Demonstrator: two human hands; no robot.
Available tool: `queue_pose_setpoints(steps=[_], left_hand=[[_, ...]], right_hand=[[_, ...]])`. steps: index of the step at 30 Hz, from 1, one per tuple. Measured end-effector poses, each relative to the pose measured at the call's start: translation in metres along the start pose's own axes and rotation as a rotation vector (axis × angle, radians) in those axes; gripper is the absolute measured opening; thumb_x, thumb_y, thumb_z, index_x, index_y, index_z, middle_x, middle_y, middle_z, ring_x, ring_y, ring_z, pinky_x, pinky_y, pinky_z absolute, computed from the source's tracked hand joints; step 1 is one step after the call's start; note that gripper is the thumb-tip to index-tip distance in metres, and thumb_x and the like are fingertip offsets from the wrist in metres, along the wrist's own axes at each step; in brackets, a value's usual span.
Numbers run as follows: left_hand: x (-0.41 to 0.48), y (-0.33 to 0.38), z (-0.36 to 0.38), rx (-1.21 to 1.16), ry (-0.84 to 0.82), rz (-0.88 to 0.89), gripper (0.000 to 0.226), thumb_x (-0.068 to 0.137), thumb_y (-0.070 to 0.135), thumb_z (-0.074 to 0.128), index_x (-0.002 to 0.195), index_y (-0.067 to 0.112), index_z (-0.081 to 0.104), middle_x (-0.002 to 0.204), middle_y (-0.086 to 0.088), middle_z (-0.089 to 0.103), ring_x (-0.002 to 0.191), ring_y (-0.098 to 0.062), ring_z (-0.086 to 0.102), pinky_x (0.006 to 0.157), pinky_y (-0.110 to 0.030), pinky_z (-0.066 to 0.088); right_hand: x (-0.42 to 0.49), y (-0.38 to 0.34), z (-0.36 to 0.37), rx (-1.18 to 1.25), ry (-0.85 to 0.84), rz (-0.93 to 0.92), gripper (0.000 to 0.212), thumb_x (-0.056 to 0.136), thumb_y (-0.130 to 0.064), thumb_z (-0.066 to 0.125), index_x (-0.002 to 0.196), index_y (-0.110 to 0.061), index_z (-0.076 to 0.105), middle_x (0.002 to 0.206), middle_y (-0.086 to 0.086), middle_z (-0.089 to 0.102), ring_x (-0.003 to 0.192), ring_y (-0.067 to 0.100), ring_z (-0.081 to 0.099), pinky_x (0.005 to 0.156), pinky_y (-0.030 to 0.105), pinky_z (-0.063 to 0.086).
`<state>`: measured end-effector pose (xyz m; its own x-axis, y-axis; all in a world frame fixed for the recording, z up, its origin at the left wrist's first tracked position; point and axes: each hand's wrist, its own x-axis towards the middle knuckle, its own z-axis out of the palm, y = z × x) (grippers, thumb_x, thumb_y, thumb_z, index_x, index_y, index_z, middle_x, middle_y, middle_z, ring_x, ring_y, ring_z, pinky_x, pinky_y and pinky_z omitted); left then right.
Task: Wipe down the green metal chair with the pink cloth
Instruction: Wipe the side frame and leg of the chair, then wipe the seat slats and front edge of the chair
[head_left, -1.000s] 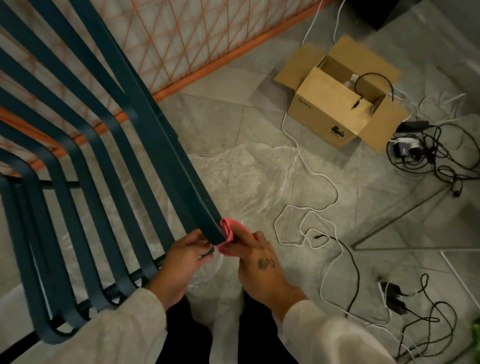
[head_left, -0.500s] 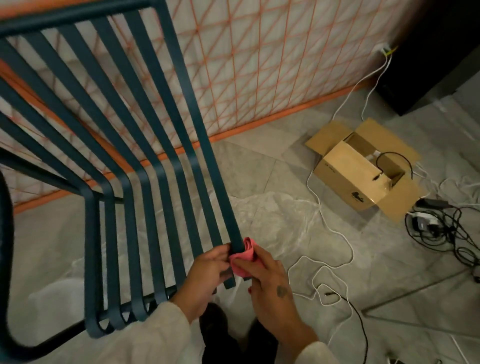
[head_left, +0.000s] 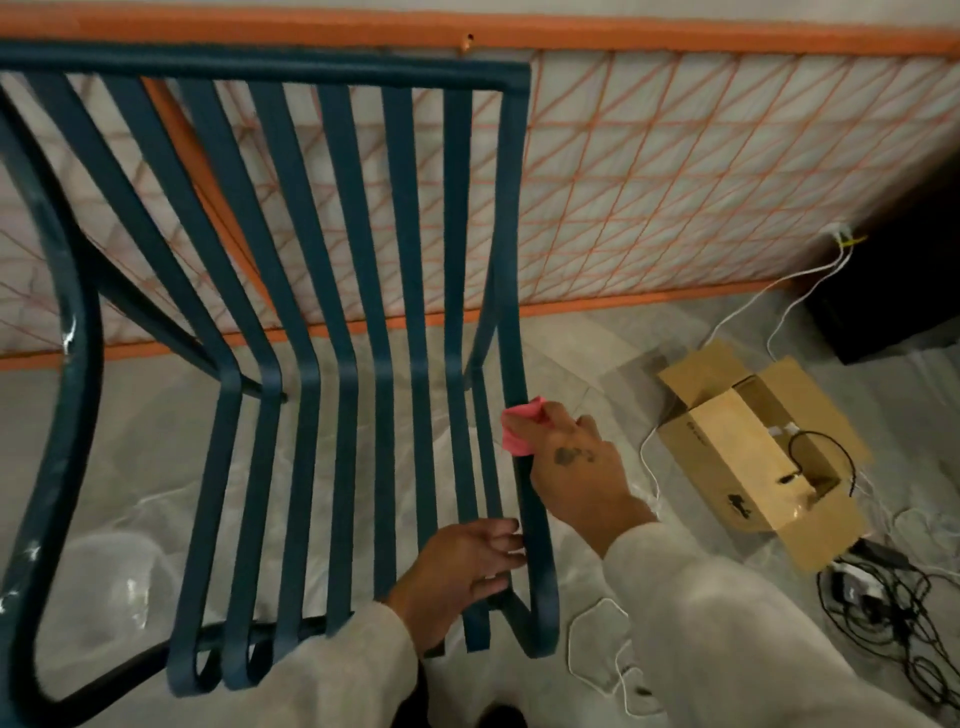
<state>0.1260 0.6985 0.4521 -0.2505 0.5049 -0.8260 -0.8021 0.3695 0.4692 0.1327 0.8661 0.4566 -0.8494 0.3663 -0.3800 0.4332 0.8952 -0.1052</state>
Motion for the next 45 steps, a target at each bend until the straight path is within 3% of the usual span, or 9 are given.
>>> queue_pose_setpoints(steps=[5, 8, 11, 16, 19, 22, 27, 31, 45], left_hand=[[0.005, 0.013, -0.008, 0.041, 0.008, 0.039, 0.044, 0.091, -0.005, 0.048, 0.127, 0.018, 0.06, 0.124, 0.002, 0.065, 0.112, -0.014, 0.062, 0.091, -0.026, 0.05], [0.008, 0.019, -0.006, 0.098, 0.042, 0.098, 0.045, 0.092, -0.002, 0.047, 0.126, 0.023, 0.061, 0.122, 0.008, 0.067, 0.112, -0.009, 0.062, 0.097, -0.028, 0.049], [0.008, 0.024, 0.001, 0.162, 0.133, 0.187, 0.043, 0.095, 0.001, 0.044, 0.115, 0.032, 0.068, 0.117, 0.01, 0.07, 0.11, -0.005, 0.063, 0.099, -0.029, 0.048], [0.017, 0.03, 0.029, 0.311, 0.411, 0.355, 0.04, 0.096, 0.009, 0.049, 0.103, 0.044, 0.066, 0.104, 0.025, 0.069, 0.101, 0.009, 0.062, 0.098, -0.018, 0.047], [0.01, 0.036, 0.054, 0.367, 0.528, 0.363, 0.037, 0.095, 0.012, 0.052, 0.102, 0.046, 0.065, 0.099, 0.03, 0.068, 0.096, 0.012, 0.062, 0.088, -0.01, 0.046], [0.009, 0.04, 0.077, 0.356, 0.692, 0.373, 0.031, 0.095, 0.013, 0.056, 0.12, 0.027, 0.066, 0.118, 0.012, 0.068, 0.107, -0.001, 0.061, 0.103, -0.026, 0.045], [0.009, 0.048, 0.128, 0.333, 0.784, 0.423, 0.033, 0.091, 0.008, 0.06, 0.12, 0.024, 0.065, 0.108, 0.018, 0.063, 0.091, 0.013, 0.058, 0.084, 0.0, 0.039], [0.018, 0.032, 0.148, 0.2, 0.744, 0.358, 0.035, 0.091, 0.011, 0.061, 0.123, 0.022, 0.064, 0.121, 0.005, 0.066, 0.11, -0.009, 0.061, 0.099, -0.034, 0.05], [0.104, -0.049, 0.149, 0.032, 0.744, 0.131, 0.047, 0.088, 0.001, 0.052, 0.122, 0.032, 0.058, 0.125, 0.009, 0.056, 0.116, -0.008, 0.052, 0.098, -0.019, 0.036]], right_hand=[[0.01, -0.002, 0.005, 0.105, 0.017, -0.016, 0.052, 0.093, -0.016, 0.055, 0.142, -0.032, 0.044, 0.138, -0.002, 0.044, 0.108, 0.025, 0.052, 0.091, 0.034, 0.053], [-0.022, 0.004, 0.02, 0.445, 0.036, 0.042, 0.037, 0.096, -0.02, 0.046, 0.126, -0.038, 0.059, 0.128, -0.017, 0.05, 0.107, 0.006, 0.048, 0.083, 0.011, 0.041], [-0.052, 0.011, 0.02, 0.707, -0.04, -0.01, 0.043, 0.096, -0.013, 0.042, 0.121, -0.043, 0.062, 0.122, -0.015, 0.054, 0.105, 0.007, 0.053, 0.085, 0.023, 0.047], [-0.038, 0.046, 0.003, 1.199, -0.403, 0.173, 0.048, 0.101, -0.004, 0.042, 0.12, -0.041, 0.065, 0.084, -0.006, 0.074, 0.058, 0.014, 0.061, 0.057, 0.024, 0.053], [-0.03, 0.069, -0.015, 1.306, -0.51, 0.11, 0.063, 0.096, 0.007, 0.042, 0.121, -0.047, 0.063, 0.095, -0.006, 0.077, 0.062, 0.018, 0.061, 0.061, 0.029, 0.056], [-0.017, 0.092, -0.032, 1.302, -0.542, 0.086, 0.063, 0.091, 0.012, 0.045, 0.122, -0.04, 0.062, 0.101, 0.001, 0.072, 0.063, 0.021, 0.064, 0.062, 0.032, 0.058], [0.014, 0.126, -0.056, 1.243, -0.521, 0.034, 0.052, 0.092, 0.006, 0.055, 0.119, -0.038, 0.061, 0.102, 0.003, 0.071, 0.062, 0.018, 0.064, 0.061, 0.032, 0.055], [0.023, 0.132, -0.067, 1.161, -0.55, -0.02, 0.051, 0.092, 0.006, 0.056, 0.12, -0.036, 0.059, 0.098, -0.004, 0.072, 0.061, 0.012, 0.062, 0.057, 0.024, 0.053], [0.095, 0.159, 0.001, 0.945, -0.632, -0.005, 0.021, 0.09, -0.005, 0.067, 0.101, -0.021, 0.06, 0.08, 0.012, 0.065, 0.055, 0.02, 0.059, 0.053, 0.026, 0.054]])
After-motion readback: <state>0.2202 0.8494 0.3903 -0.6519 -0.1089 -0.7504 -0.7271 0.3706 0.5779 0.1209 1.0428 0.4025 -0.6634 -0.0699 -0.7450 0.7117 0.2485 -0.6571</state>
